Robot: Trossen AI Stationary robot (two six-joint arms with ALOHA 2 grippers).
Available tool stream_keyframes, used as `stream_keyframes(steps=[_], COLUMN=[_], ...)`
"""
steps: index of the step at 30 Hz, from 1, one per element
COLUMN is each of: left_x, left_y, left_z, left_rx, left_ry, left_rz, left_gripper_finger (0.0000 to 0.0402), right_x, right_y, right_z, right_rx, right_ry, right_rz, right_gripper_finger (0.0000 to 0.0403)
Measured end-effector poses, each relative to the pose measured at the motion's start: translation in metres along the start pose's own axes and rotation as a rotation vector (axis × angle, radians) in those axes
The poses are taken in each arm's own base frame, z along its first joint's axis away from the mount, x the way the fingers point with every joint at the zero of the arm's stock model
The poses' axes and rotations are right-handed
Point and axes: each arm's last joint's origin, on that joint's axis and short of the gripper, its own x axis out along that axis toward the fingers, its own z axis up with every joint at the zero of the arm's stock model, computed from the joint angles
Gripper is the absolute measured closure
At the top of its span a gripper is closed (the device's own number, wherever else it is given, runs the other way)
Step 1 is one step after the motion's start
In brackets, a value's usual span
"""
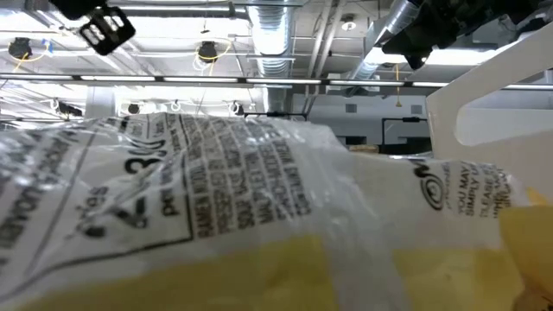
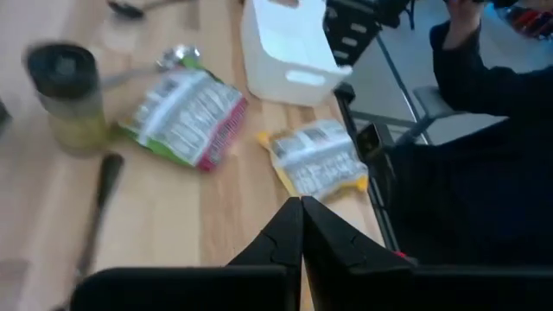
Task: Pick & Place Food Item
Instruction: Put the blue noodle pack in the left transparent bin
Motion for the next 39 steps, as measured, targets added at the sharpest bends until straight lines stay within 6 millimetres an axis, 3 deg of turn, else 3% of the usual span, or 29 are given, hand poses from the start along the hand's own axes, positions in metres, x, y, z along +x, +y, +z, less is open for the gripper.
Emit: stream_keyframes(steps=[10,26,39], left_x=[0.022,0.058,0.064], left_y=[-0.021,-0.032,-0.039], left_z=[-0.022,-0.055,-0.064], left_rx=[-0.123,-0.042,-0.13], left_ry=[0.006,-0.011,-0.018], left_rz=[0.166,0.434,0.449], left_gripper_finger=[0.0401,0.0401,0.0402], right_x=[0.0,-0.001,-0.002], right_y=[0.0,-0.003,-0.008], right_z=[0.001,0.01,0.015], right_rx=[-0.101,-0.294,-0.324], right_ry=[-0.008,-0.093,-0.13], right_rz=[-0.001,-0.094,-0.157], right_gripper_finger=[0.0398,0.0398,0.0398])
